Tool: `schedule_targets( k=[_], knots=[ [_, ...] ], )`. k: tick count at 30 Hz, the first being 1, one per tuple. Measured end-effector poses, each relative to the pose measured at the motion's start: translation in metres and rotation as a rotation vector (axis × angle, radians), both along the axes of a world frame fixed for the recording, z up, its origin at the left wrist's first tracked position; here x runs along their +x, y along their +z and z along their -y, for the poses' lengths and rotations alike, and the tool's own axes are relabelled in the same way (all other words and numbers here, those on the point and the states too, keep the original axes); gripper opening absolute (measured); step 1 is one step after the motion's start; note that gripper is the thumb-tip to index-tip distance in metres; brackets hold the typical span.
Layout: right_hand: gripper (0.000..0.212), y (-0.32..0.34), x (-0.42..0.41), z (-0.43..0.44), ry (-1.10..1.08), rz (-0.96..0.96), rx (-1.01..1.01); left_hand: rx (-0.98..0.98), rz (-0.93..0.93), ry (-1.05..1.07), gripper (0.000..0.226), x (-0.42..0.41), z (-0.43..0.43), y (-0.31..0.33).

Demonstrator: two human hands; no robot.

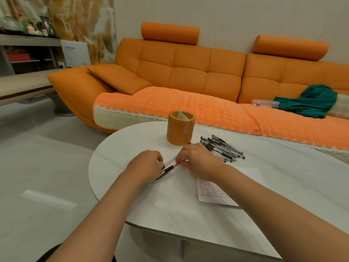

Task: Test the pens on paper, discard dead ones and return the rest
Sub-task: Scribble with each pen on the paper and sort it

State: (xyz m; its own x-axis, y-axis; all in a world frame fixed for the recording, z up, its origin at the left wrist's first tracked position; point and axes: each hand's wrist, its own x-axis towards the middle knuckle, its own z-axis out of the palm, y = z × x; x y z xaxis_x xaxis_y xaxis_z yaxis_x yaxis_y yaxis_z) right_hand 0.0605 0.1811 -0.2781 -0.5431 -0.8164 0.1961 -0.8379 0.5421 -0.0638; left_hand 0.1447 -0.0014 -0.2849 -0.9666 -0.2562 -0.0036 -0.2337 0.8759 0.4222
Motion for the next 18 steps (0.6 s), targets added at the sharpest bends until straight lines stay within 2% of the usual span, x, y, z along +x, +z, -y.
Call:
schedule_targets(
  k=[4, 10, 16, 18],
  knots=[
    [0.014, 0.008, 0.004, -0.022, -0.073, 0.029, -0.069, 0.005, -0.181, -0.096, 0.025, -0.004, -0.020, 0.005],
    [0.012, 0.012, 0.009, -0.071, -0.225, 0.093, -0.164, 0.045, -0.169, -0.222, 0.023, -0.012, -0.054, 0.004],
    [0.010, 0.001, 0.019, -0.105, -0.250, 0.143, -0.169, 0.225, -0.215, -0.345, 0.016, -0.018, -0.086, 0.001],
    [0.017, -0.003, 0.023, -0.111, -0.248, 0.168, -0.182, 0.260, -0.238, -0.391, 0.016, -0.019, -0.099, 0.000]
  ],
)
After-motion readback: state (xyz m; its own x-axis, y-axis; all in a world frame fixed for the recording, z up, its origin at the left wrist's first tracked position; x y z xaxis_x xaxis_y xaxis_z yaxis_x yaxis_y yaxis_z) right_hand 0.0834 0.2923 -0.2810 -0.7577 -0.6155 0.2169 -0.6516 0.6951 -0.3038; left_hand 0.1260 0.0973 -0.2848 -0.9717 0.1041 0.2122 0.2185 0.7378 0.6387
